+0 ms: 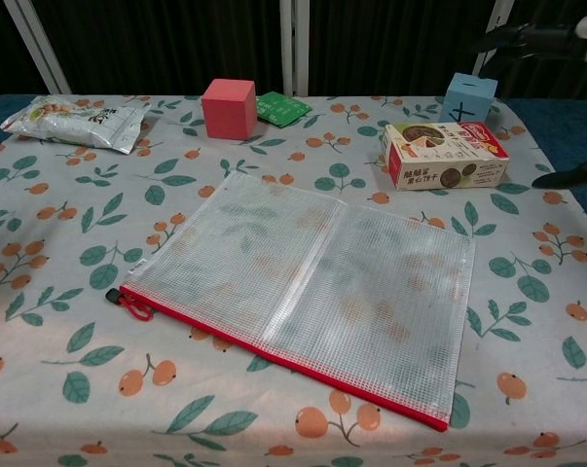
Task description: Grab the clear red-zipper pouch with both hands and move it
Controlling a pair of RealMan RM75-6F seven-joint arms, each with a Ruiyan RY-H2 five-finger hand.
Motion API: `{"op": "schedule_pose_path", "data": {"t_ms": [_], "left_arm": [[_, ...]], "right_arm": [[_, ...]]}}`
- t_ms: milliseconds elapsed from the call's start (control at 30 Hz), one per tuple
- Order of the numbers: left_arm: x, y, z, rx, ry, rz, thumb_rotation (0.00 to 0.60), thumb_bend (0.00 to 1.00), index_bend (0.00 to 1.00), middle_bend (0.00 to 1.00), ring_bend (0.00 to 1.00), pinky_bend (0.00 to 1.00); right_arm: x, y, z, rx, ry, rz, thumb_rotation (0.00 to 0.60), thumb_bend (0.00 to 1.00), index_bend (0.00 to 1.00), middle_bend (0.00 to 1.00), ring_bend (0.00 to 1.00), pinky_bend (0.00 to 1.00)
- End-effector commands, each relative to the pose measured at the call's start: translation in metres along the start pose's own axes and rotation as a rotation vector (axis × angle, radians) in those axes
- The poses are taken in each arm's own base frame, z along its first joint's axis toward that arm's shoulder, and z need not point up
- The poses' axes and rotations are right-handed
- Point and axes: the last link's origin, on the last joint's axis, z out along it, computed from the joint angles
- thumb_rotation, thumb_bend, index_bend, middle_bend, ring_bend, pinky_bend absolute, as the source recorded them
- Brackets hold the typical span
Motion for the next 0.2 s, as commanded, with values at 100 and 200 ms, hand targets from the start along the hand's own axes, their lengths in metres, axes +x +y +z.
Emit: {"op": "schedule_pose_path", "data": {"t_ms": [100,200], "left_arm": [[0.017,-0.043,-0.021,0.047,-0.031,0.062,0.600,0.02,0.23,0.22,0.18,0.23],[0.028,-0.065,-0.039,0.079,-0.056,0.084,0.600,0.02,0.23,0.22,0.18,0.23]], "right_arm": [[0.006,0.048,-0.044,-0.113,0.122,0.017,0.600,0.10,0.14,0.27,0.12,0.16],[0.004,0.069,-0.076,-0.175,0.176,0.025,0.600,0.10,0.14,0.27,0.12,0.16]]}}
